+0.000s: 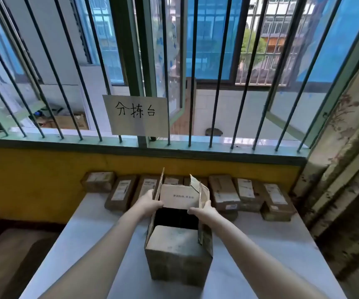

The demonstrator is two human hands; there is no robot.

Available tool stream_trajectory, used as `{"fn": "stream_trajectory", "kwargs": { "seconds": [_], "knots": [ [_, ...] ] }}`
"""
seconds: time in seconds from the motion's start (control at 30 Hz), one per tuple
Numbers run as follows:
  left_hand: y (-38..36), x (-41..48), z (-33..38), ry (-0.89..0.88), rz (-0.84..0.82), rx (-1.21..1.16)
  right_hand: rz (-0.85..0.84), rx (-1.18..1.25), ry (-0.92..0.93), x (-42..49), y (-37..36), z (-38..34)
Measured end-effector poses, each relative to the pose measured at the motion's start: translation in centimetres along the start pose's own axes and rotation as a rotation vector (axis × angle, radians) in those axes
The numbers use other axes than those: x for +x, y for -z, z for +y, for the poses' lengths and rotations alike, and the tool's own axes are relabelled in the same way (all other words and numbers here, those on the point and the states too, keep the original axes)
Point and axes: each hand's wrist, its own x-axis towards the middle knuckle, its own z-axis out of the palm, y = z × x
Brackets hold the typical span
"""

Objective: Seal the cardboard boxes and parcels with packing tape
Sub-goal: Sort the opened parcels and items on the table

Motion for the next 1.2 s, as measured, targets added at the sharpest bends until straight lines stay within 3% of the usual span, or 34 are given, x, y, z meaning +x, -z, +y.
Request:
{"fn": "stream_trajectory", "kwargs": {
  "seconds": [0.3, 0.77, 1.2],
  "knots": [
    [-1.8, -0.6, -0.7, 0.087, 0.014, -0.454, 0.095, 0.201, 0.040, -1.1, -1.4, 0.5],
    [-2.0, -2.6, -0.2, -0.015, -0.080, -0.557, 0.068, 0.596, 0.214, -5.2, 1.3, 3.5],
    [-9.3, -6.1, 5.2, -0.078, -0.336, -0.559, 0.216, 0.713, 0.133, -12.0, 8.5, 9.4]
  ]
}}
